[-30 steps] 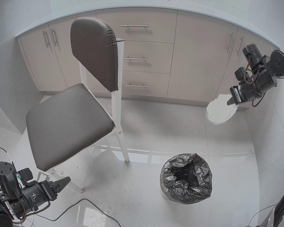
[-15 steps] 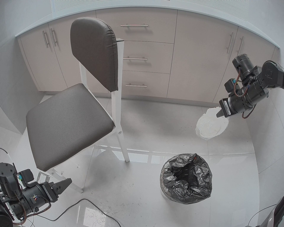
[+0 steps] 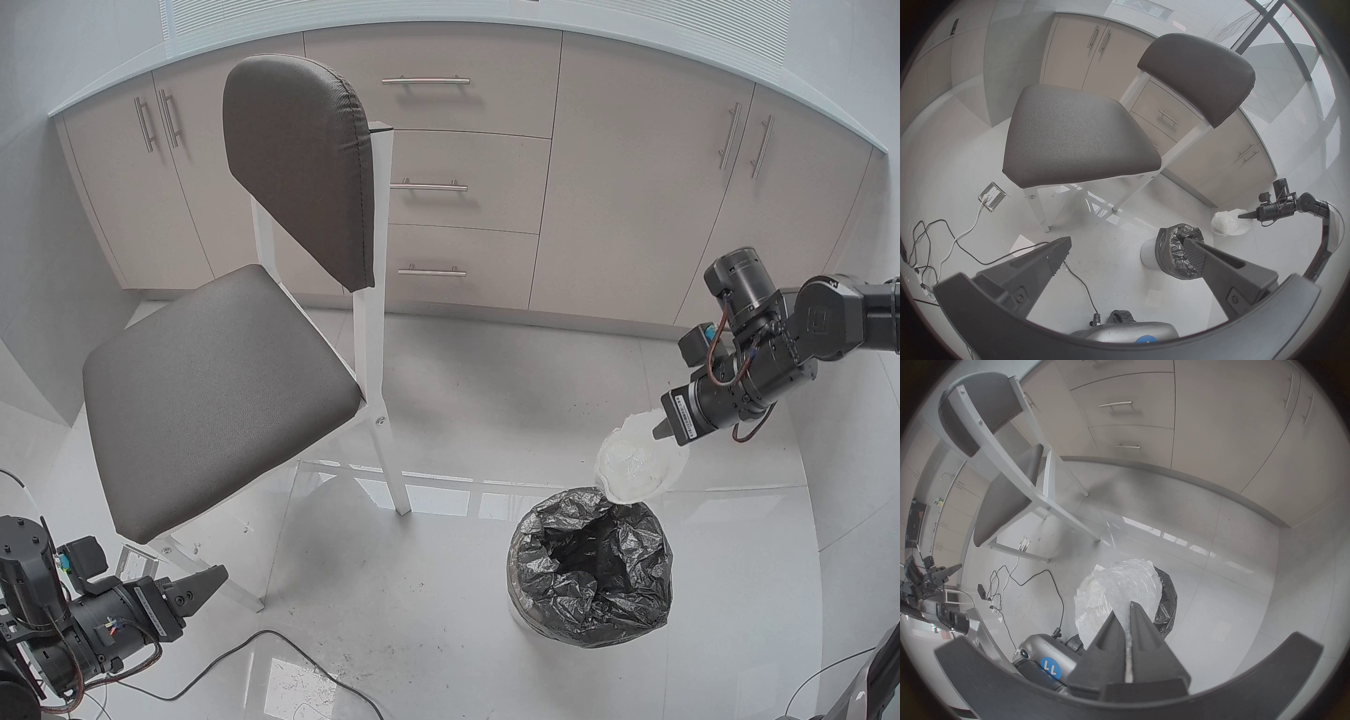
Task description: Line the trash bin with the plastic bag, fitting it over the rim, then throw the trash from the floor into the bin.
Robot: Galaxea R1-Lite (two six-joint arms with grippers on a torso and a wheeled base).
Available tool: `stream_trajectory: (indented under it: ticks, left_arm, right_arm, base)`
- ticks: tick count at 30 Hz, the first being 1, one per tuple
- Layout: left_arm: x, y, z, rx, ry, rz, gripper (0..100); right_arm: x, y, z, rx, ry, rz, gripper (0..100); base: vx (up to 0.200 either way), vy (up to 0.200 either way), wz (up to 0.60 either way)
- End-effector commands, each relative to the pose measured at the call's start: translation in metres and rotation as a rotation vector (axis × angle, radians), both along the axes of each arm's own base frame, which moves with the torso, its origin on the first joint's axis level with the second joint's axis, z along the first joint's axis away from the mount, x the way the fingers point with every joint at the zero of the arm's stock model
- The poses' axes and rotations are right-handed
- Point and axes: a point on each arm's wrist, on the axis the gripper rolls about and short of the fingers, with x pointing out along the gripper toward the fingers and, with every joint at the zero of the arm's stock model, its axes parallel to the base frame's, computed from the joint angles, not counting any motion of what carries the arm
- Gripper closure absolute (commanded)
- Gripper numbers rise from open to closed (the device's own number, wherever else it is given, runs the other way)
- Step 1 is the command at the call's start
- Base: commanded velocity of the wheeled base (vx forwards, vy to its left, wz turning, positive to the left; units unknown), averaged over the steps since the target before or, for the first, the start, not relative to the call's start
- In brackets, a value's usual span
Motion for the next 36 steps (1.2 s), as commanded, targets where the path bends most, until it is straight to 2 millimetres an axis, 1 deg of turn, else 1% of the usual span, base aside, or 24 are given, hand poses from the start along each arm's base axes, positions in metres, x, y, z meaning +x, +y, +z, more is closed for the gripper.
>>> stream_trajectory:
  ticks: [1,4,7,12,19,24,29,36]
  left_arm:
    - [0.0,0.0,0.0,0.001,0.002,0.0,0]
    - [0.0,0.0,0.0,0.001,0.003,0.0,0]
    - [0.001,0.0,-0.001,0.002,0.005,0.0,0]
    - [0.0,0.0,-0.002,0.004,0.014,0.0,0]
    - [0.001,0.0,-0.002,0.004,0.014,0.0,0]
    - [0.001,0.0,-0.002,0.006,0.013,-0.002,0]
    - [0.001,0.0,-0.002,0.005,0.015,0.0,0]
    - [0.001,0.0,-0.002,0.005,0.015,-0.001,0]
  right_arm:
    - [-0.007,0.003,-0.031,-0.006,0.063,-0.001,100]
    - [-0.008,0.003,-0.049,-0.003,0.061,-0.007,100]
    - [-0.009,0.003,-0.062,0.002,0.055,-0.007,100]
    - [-0.009,0.003,-0.073,0.009,0.072,0.002,100]
    - [-0.003,0.007,-0.084,0.005,0.095,0.008,100]
    - [0.003,0.013,-0.09,0.016,0.051,0.017,100]
    - [0.004,0.017,-0.092,0.016,0.052,0.029,100]
    - [0.004,0.018,-0.093,0.016,0.052,0.032,100]
  base:
    - [0.0,0.0,0.0]
    - [0.0,0.0,0.0]
    - [0.0,0.0,0.0]
    - [0.0,0.0,0.0]
    - [0.0,0.0,0.0]
    - [0.0,0.0,0.0]
    - [0.0,0.0,0.0]
    - [0.0,0.0,0.0]
